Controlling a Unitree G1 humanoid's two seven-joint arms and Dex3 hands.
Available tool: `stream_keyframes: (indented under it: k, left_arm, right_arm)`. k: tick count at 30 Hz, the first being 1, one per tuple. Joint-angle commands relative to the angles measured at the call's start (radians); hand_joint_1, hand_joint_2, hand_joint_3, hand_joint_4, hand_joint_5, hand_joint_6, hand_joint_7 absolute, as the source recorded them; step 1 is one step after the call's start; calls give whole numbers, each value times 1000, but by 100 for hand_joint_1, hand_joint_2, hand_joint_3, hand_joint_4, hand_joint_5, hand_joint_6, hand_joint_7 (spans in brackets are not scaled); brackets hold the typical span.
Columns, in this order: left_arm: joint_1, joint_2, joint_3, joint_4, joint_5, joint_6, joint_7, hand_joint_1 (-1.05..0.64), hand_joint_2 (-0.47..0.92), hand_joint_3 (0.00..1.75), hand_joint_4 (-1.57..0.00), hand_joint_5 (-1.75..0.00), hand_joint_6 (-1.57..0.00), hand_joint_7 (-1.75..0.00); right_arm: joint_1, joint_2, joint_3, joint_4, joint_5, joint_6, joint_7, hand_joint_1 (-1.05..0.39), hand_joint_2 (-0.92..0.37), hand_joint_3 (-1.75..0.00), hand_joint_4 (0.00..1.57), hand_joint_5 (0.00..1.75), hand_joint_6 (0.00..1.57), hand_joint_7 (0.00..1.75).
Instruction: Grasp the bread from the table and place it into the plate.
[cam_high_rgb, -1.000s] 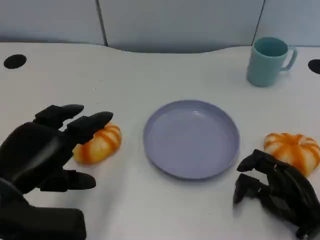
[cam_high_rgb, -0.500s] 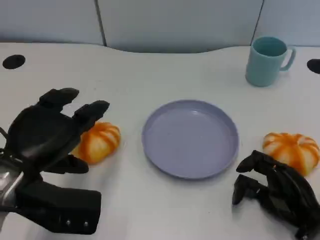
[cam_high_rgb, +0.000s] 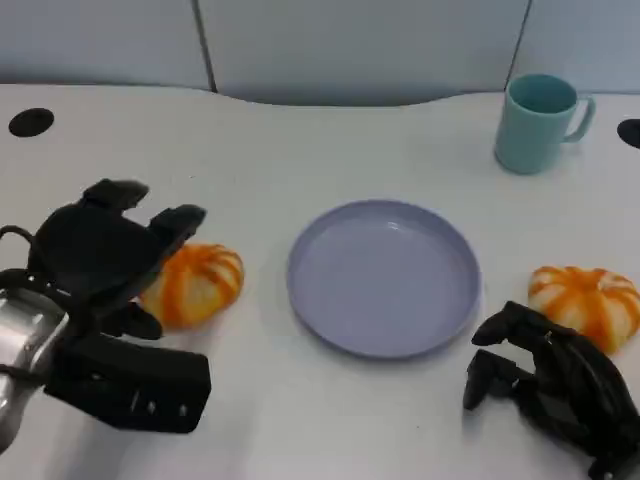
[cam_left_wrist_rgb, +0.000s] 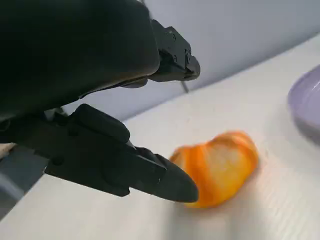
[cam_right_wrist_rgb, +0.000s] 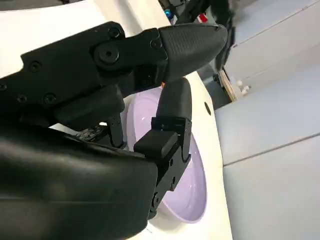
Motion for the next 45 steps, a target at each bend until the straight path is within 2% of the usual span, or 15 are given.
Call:
stream_keyframes:
  k: [1,10,20,24,33,45]
  left_arm:
    - [-78,-25,-55,165,-24,18,22,-79,88,0,0,-14,-11,0]
    - [-162,-48,-118,306,-62,34,44,-76,89,0,-1,-8,-10,-1]
    - [-179,-41,-147,331,-87,37,62,-75,90,0,-1,-7,-10,0]
    - [-315,-154,-187,630,-124,-1,110,-72,87,0,-1,-7,-10,-1]
    - [-403,-208,-234,837,-165,-39,181,-71,84,0,-3,-7,-12,-1]
    - [-437,-247,-268,974,-210,-24,220,-66,84,0,-4,-8,-13,-1]
  right_arm:
    - [23,-6,8,8,-7,4,-8,-51,-92,-23,67,155,69,110]
    - [20,-9,11,8,1,9,1,-50,-92,-23,68,156,69,110]
    - [20,-10,14,10,4,7,2,-50,-92,-24,67,156,68,111]
    - [25,-15,10,5,18,35,8,-50,-92,-21,68,157,69,111]
    - [42,-17,21,-27,7,32,-16,-51,-92,-22,67,157,69,112]
    - [44,-21,24,-32,7,35,-15,-51,-92,-21,68,156,69,111]
